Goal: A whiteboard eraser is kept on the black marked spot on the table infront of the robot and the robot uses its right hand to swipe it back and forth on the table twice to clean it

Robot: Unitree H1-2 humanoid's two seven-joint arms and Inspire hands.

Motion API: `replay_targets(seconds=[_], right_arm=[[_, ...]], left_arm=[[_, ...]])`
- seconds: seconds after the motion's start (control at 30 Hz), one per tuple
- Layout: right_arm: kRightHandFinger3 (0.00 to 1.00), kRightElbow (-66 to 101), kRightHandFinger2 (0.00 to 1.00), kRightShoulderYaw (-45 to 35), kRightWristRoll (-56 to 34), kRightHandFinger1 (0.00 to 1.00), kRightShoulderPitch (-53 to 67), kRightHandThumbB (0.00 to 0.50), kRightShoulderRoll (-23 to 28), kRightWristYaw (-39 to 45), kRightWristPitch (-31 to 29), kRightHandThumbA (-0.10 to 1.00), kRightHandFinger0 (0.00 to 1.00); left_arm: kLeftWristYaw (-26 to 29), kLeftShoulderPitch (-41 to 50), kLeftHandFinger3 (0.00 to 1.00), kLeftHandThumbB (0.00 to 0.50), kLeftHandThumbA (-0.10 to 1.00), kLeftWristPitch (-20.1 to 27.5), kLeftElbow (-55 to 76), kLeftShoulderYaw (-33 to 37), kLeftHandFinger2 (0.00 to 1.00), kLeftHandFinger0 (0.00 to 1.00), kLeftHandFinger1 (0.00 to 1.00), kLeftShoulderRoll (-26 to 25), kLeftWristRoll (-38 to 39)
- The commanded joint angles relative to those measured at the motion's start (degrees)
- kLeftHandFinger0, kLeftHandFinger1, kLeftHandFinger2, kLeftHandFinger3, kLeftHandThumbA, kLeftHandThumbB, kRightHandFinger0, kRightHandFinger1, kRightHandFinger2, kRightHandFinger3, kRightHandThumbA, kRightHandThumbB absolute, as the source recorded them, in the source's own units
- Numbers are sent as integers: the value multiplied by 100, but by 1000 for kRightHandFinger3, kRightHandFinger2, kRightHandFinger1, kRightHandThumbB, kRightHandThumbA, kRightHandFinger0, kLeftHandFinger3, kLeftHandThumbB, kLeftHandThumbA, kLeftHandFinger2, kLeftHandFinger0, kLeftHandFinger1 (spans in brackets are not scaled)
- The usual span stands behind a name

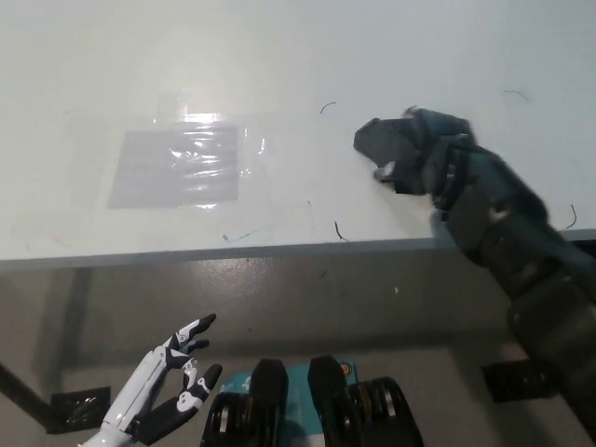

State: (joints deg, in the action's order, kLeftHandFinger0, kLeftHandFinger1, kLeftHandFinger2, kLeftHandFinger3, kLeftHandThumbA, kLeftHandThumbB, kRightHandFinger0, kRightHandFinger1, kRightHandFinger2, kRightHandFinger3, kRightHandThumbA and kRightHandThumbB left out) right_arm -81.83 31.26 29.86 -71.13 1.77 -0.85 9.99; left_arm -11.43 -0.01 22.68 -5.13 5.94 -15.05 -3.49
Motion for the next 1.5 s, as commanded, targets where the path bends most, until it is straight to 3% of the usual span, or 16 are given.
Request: replay_targets(seconds=[0.0,0.07,0.27,0.4,0.7,0.77,0.87,0.97,1.0,1.03,1.13,1.23,1.27,1.33,1.37,1.47], right_arm=[[520,133,207,128,140,139,-628,423,-643,229,-31,958,76],[353,147,154,125,127,34,-700,433,-915,137,-106,946,1],[247,109,449,186,166,190,-696,410,-1250,52,-188,909,13],[447,55,584,232,204,293,-611,412,-1190,84,-109,907,65],[460,49,477,249,236,353,-196,375,-518,73,-198,909,169],[477,56,542,261,256,517,-105,373,-353,21,-252,890,378],[650,39,470,322,318,341,92,375,106,66,-281,933,188],[640,19,513,383,364,407,327,372,596,53,-247,894,240],[700,14,667,393,366,572,410,362,785,56,-266,890,368],[726,11,663,402,363,612,457,362,898,83,-259,889,456],[510,41,341,347,294,301,701,339,1457,4,-418,891,226],[548,61,345,305,266,274,836,338,1860,-91,-414,911,201],[442,61,140,228,197,16,911,349,2050,-184,-454,902,8],[612,81,250,139,136,183,1032,344,2380,-324,-450,916,124],[652,76,360,63,75,294,1073,253,2518,-345,-427,878,236],[696,90,363,-134,-59,287,1164,334,2855,-463,-507,893,242]], left_arm=[[-38,-91,1000,322,682,15,182,-60,1000,925,1000,-80,48],[-44,-119,1000,307,688,100,138,-51,1000,921,1000,-70,69],[-53,-171,1000,307,743,78,157,-32,1000,914,1000,-81,28],[-74,-172,1000,302,727,7,244,-56,1000,909,1000,-109,87],[-98,-218,1000,307,721,-10,221,-45,1000,906,1000,-115,94],[-77,-212,1000,311,720,-7,229,-55,1000,903,1000,-111,62],[-81,-191,1000,313,721,-65,260,-67,1000,904,1000,-113,68],[-102,-164,1000,311,709,-81,276,-72,1000,903,1000,-106,100],[-104,-163,1000,310,709,-81,278,-69,1000,903,1000,-101,94],[-104,-158,1000,310,709,-69,274,-66,1000,903,1000,-94,89],[-121,-123,1000,309,706,-51,274,-56,1000,907,1000,-63,137],[-89,-98,1000,308,707,-33,272,-57,1000,909,1000,-26,102],[-79,-97,1000,307,709,-1,254,-63,1000,909,1000,-13,110],[-63,-94,1000,300,707,58,228,-75,1000,902,1000,7,131],[-66,-95,1000,299,706,72,228,-79,1000,900,1000,9,151],[-65,-92,1000,299,696,57,244,-104,1000,892,1000,7,195]])
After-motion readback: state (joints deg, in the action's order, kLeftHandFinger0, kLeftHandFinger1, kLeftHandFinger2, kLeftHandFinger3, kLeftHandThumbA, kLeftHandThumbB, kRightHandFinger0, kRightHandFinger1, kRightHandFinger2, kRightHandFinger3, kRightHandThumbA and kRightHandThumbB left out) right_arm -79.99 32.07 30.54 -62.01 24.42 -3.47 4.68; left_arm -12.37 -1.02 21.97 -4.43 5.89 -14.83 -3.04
